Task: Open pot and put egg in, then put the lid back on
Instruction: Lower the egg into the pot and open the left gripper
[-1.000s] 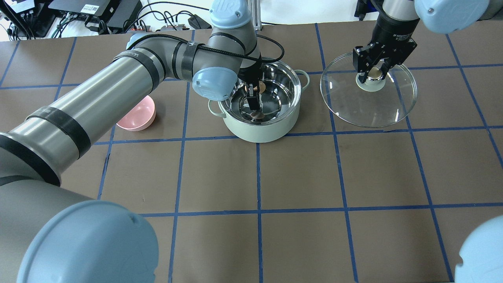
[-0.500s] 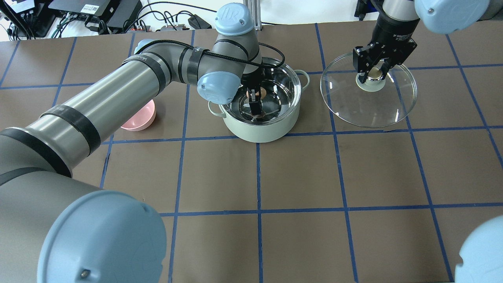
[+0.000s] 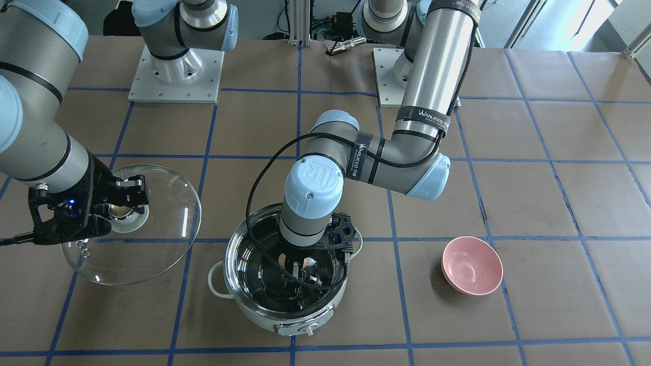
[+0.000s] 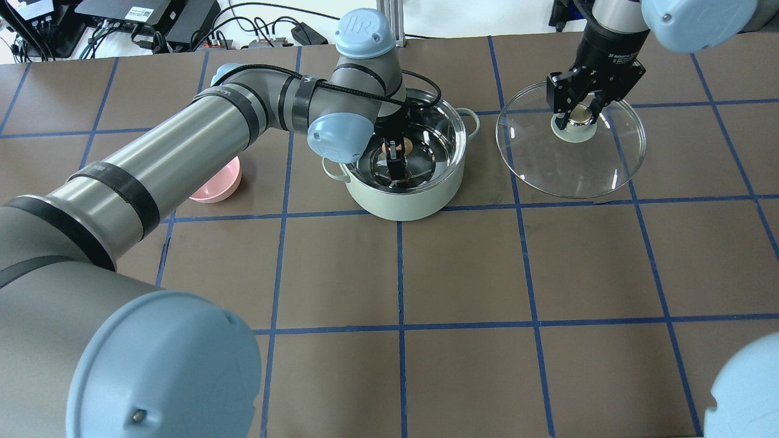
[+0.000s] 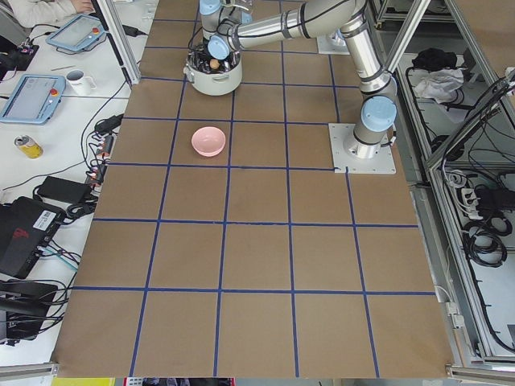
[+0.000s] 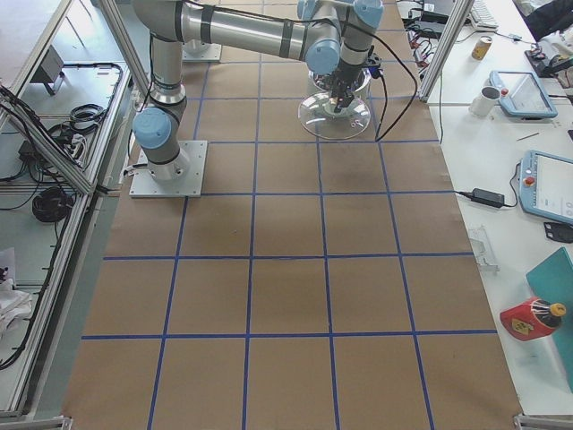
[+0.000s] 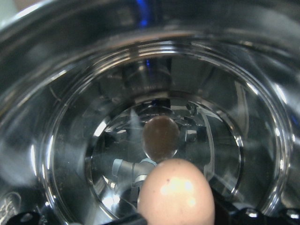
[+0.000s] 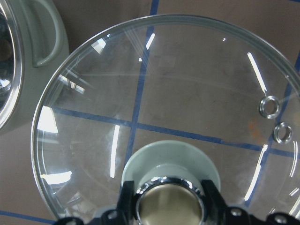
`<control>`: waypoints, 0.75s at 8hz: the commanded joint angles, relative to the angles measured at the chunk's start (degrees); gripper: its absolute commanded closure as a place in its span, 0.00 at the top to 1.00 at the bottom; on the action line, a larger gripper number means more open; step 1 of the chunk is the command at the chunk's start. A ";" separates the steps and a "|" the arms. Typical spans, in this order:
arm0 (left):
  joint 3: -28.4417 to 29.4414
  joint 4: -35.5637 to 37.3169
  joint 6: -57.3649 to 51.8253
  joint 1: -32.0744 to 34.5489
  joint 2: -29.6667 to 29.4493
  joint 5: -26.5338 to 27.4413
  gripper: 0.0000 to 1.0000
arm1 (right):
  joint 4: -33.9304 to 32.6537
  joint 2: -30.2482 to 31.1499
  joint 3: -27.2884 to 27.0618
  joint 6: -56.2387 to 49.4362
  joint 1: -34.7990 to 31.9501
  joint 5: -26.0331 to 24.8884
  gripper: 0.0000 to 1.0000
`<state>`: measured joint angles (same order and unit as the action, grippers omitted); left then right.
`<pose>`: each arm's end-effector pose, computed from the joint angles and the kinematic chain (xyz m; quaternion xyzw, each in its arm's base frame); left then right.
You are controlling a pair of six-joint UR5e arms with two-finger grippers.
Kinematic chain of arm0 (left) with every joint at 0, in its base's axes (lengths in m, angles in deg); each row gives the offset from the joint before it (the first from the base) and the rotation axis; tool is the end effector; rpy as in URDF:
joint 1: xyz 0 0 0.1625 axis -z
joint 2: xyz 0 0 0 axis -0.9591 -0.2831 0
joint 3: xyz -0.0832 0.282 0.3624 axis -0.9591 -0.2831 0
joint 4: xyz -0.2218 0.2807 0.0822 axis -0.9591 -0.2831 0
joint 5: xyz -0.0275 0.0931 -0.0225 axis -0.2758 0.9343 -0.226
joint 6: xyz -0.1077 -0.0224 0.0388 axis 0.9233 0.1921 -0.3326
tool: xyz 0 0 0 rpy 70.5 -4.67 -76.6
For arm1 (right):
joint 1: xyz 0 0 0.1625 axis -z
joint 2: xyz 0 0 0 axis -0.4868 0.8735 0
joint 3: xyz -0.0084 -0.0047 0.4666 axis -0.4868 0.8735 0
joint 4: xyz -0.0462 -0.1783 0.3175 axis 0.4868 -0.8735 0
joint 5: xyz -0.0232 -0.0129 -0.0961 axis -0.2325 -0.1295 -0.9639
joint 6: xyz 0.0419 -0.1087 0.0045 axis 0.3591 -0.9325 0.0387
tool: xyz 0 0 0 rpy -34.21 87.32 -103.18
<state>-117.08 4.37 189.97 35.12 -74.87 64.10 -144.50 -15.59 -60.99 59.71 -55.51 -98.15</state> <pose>-0.3590 -0.6083 0.2858 0.7049 -0.7058 -0.0254 0.0657 0.0809 -0.5686 0.4320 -0.0969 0.9936 0.0565 0.0128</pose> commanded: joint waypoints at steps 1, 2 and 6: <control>-0.56 2.84 -0.60 0.05 -0.04 0.22 0.66 | -0.08 -0.01 -0.02 0.00 0.00 -0.03 0.00; -0.56 2.85 -0.61 0.05 -0.04 0.30 0.79 | -0.08 -0.01 -0.02 0.00 0.00 -0.03 0.00; -0.57 2.85 -0.86 0.05 0.49 -0.04 0.83 | -0.52 -0.01 -0.02 -0.61 0.00 -0.21 0.00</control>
<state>-117.64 7.20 189.54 35.16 -74.74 64.20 -144.61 -15.60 -61.01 59.64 -55.49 -98.20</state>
